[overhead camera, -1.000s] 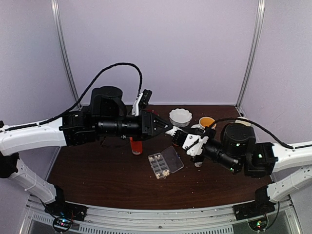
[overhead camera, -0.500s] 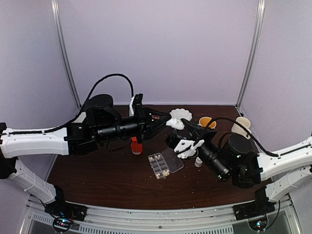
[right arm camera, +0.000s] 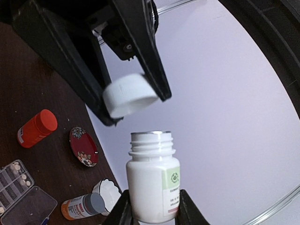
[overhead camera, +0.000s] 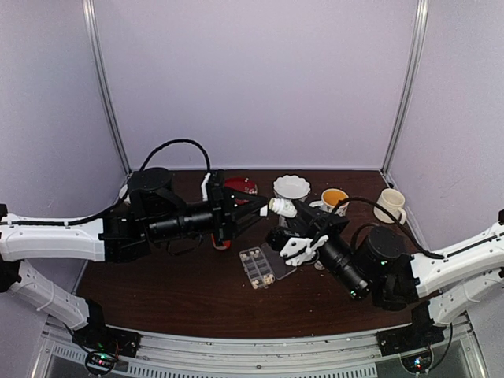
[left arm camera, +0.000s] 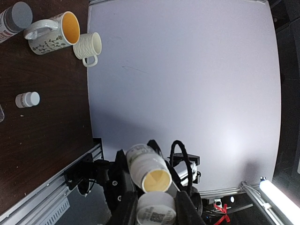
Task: Sort the pills into containers
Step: Unscrew the lid of the pill bottle from the pill bottle, then pour the pill into the compartment of the pill container.
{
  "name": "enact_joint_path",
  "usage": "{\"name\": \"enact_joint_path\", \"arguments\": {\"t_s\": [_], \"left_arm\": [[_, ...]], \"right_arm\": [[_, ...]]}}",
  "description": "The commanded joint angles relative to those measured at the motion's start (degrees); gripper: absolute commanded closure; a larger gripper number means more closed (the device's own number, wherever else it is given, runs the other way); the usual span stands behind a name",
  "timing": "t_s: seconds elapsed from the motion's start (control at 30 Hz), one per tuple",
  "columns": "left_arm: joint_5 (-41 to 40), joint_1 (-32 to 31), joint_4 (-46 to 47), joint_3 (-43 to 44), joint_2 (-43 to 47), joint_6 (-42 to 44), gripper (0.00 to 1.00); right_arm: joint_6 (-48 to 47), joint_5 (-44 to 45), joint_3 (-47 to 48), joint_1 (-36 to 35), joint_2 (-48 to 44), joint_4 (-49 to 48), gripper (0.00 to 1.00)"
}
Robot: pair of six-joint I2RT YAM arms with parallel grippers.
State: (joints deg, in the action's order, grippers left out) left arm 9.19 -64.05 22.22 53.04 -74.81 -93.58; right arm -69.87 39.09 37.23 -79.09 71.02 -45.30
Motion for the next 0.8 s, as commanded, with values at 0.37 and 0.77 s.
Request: {"name": "enact_joint_path", "arguments": {"t_s": [0.37,0.77], "left_arm": [[-4.5,2.4,-33.2,11.4,8.5,31.1,1.00],[-23.4,2.6,-42.5,8.9,14.5,50.1,1.00]], "right_arm": [[38.9,-17.6,2.2,1.9,-12.5,29.9,1.00],[65.0,-27.7,2.2,4.7,-11.5,46.0,1.00]]}}
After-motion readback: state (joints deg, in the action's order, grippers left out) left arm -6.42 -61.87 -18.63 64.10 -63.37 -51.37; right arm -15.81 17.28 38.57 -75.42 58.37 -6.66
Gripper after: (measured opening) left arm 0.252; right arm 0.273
